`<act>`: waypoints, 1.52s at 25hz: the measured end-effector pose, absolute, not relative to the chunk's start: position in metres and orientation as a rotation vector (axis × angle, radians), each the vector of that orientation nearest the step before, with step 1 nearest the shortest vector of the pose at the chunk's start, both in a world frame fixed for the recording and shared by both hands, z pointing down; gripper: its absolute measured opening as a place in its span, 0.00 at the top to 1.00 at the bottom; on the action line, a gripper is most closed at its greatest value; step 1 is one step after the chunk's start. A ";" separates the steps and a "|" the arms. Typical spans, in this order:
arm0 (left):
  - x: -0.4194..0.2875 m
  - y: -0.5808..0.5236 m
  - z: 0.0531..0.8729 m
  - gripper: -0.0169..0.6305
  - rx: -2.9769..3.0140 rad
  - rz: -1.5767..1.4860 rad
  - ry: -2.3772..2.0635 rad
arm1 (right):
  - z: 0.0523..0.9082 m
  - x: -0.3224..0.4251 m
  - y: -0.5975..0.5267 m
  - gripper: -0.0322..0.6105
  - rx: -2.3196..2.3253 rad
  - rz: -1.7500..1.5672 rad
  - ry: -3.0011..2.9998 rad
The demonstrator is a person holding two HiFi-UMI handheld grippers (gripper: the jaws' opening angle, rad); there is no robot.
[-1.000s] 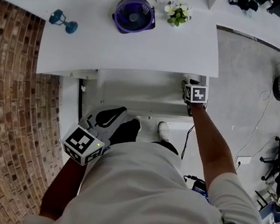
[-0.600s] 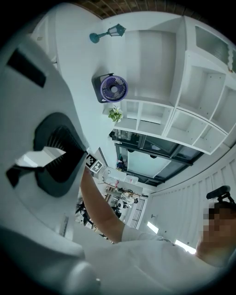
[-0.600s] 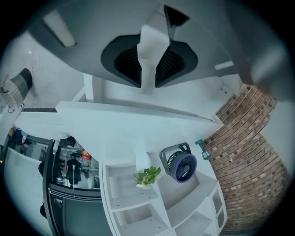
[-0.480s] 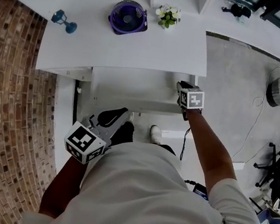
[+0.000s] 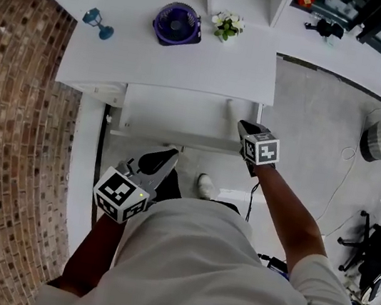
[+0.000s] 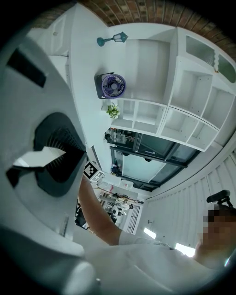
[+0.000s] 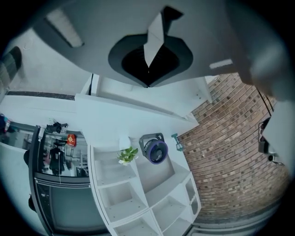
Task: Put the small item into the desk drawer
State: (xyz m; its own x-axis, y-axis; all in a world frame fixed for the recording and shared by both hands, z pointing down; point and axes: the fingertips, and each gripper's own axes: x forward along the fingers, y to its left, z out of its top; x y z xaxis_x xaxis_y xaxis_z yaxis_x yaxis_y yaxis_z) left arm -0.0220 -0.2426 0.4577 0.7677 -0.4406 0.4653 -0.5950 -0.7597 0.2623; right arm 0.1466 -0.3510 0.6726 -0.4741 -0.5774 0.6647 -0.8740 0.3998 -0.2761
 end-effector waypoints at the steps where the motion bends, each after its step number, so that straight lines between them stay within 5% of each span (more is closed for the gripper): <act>1: -0.020 -0.238 0.458 0.97 2.559 0.529 -0.799 | 0.667 0.146 -0.345 0.93 1.223 0.836 -2.208; 19: -0.011 -0.190 0.460 0.97 2.568 0.542 -0.739 | 0.621 0.118 -0.236 0.93 1.010 0.786 -2.351; 38: -0.135 -0.122 0.461 0.97 2.548 0.520 -0.743 | 0.527 0.018 -0.144 0.93 0.984 0.684 -2.472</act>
State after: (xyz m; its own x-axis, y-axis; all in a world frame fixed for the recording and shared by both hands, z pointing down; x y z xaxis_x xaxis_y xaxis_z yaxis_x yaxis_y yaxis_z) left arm -0.1351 -0.1222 0.4611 0.7858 -0.4117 0.4615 -0.5745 -0.7622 0.2982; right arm 0.0184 -0.1444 0.5271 -0.6765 -0.5241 0.5175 -0.7155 0.6340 -0.2932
